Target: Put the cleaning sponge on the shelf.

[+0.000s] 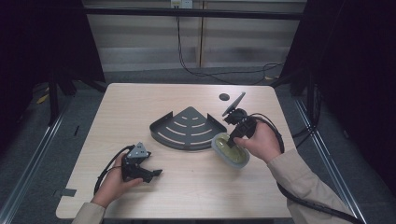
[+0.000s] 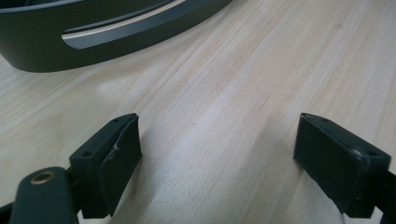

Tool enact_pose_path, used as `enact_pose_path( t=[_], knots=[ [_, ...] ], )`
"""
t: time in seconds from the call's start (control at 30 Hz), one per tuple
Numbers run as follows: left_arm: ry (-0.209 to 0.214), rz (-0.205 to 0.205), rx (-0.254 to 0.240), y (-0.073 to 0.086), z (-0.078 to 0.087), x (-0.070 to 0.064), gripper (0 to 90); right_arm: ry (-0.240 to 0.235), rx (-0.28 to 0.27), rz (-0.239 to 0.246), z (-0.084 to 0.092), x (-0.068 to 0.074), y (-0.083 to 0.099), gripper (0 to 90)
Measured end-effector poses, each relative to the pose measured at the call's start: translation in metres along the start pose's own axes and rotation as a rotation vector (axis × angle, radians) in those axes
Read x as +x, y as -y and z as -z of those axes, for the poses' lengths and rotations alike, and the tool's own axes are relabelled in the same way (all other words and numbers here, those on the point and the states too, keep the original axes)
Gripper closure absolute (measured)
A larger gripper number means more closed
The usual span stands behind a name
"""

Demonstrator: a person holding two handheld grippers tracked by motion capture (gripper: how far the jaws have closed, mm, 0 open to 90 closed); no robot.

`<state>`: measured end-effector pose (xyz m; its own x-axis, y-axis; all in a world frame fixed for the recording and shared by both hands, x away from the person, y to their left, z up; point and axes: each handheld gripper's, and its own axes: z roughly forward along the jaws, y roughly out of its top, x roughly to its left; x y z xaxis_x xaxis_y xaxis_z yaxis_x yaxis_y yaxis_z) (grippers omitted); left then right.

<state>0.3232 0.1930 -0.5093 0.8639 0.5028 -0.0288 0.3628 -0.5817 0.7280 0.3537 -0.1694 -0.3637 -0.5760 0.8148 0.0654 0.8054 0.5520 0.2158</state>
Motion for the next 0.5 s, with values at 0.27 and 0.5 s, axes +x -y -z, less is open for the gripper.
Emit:
enact_pose_path(
  t=[0.27, 0.5],
  knots=[
    [-0.001, -0.002, 0.000, 0.000, 0.000, 0.000, 14.2, -0.010, -0.015, -0.014, 0.012, -0.010, -0.012, 71.8],
    [-0.001, -0.002, 0.000, 0.000, 0.000, 0.000, 14.3, -0.013, -0.006, -0.029, 0.014, -0.017, -0.024, 71.8]
  ],
)
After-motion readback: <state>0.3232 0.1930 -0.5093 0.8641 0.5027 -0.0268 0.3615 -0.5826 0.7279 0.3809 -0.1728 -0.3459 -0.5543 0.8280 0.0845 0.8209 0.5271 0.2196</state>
